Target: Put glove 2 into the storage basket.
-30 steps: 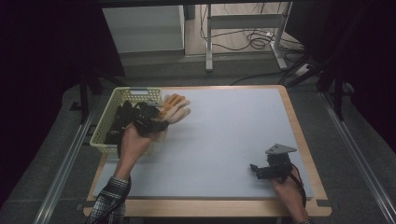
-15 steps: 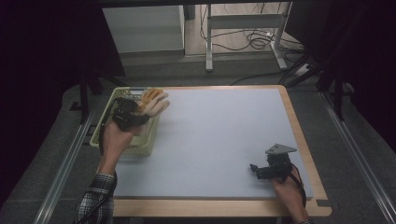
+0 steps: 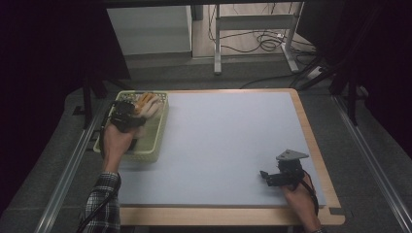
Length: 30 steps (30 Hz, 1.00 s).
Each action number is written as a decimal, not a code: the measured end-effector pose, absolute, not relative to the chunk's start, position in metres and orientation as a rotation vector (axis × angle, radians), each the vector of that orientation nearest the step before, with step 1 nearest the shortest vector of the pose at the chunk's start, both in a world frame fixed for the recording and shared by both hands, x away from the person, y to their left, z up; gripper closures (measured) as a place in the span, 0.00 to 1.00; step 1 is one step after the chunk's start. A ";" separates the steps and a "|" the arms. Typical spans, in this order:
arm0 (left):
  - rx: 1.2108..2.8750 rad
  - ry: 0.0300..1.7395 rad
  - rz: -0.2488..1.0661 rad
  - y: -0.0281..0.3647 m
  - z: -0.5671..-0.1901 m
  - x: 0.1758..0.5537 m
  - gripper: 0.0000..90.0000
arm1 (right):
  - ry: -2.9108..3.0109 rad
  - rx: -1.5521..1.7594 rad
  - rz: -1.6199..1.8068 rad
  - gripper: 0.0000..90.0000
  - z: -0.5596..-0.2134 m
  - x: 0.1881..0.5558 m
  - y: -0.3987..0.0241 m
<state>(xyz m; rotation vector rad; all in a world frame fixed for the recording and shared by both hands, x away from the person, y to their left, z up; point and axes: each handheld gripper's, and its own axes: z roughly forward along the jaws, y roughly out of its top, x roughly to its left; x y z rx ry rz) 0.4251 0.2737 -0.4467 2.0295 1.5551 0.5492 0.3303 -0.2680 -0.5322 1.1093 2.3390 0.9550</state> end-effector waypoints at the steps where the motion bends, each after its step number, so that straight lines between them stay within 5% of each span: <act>1: 2.038 1.568 0.549 0.274 -0.450 0.428 0.65 | 2.339 1.109 0.955 0.07 -0.532 0.330 -0.268; 20: 2.240 1.649 0.393 0.244 -0.503 0.475 0.59 | 2.340 1.105 0.957 0.07 -0.532 0.330 -0.268; 30: 2.249 1.752 0.299 0.255 -0.511 0.480 0.25 | 2.341 1.104 0.959 0.07 -0.532 0.330 -0.268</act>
